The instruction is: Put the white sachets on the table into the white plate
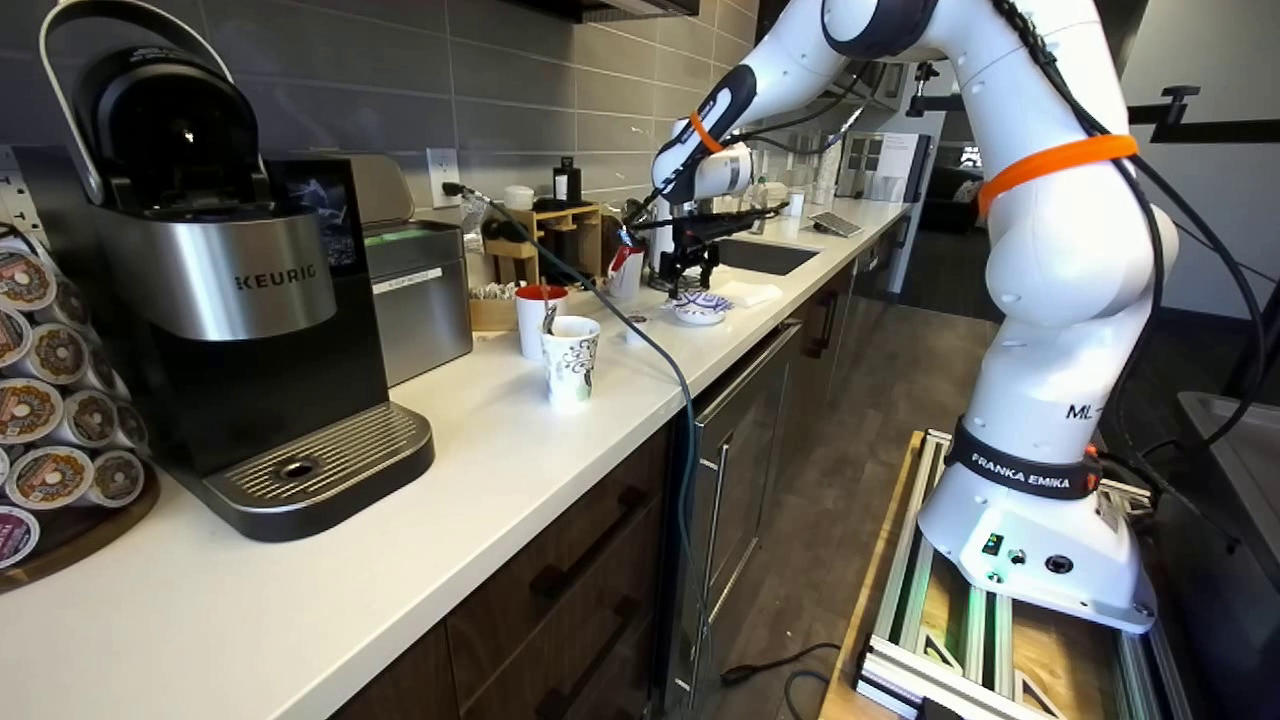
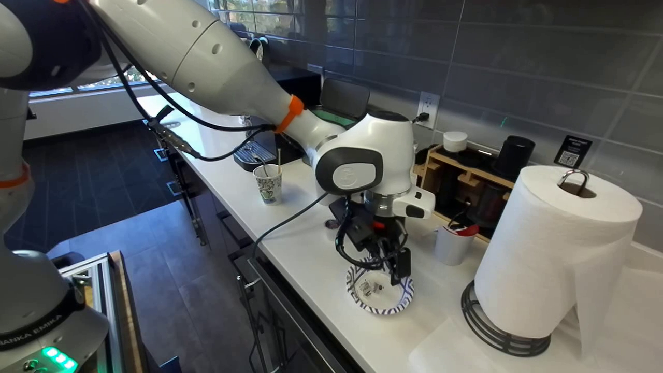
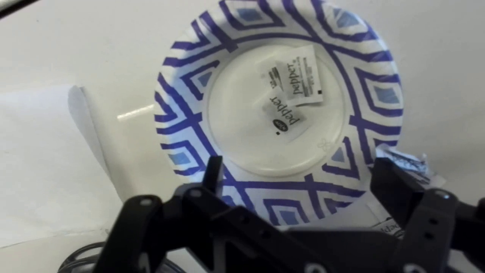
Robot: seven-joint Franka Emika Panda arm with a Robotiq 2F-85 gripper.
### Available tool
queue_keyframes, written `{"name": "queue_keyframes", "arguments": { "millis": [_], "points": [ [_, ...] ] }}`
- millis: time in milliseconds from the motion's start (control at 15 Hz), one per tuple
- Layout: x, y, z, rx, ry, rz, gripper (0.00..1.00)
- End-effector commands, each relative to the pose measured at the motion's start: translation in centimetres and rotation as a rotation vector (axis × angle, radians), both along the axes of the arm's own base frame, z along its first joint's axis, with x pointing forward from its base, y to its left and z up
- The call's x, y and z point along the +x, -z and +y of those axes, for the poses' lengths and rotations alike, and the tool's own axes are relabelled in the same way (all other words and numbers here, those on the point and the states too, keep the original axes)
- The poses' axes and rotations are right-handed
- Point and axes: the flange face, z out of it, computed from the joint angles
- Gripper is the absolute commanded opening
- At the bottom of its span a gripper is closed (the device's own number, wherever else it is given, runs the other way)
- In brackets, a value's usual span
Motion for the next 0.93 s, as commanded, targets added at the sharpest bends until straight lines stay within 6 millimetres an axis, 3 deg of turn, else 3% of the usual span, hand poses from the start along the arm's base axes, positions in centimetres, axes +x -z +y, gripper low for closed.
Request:
{"name": "queue_keyframes", "arguments": {
  "millis": [0, 200, 333, 867],
  "points": [
    [-0.6, 0.1, -1.1, -0.063, 0.071, 0.019, 1.00],
    [-0.9, 0.1, -1.7, -0.097, 0.112, 0.033, 1.00],
    [-1.0, -0.6, -1.3, -0.031, 0.077, -0.009, 1.00],
    [0.2, -4.5, 3.2, 0.091, -0.289, -0.197, 1.00]
  ]
}}
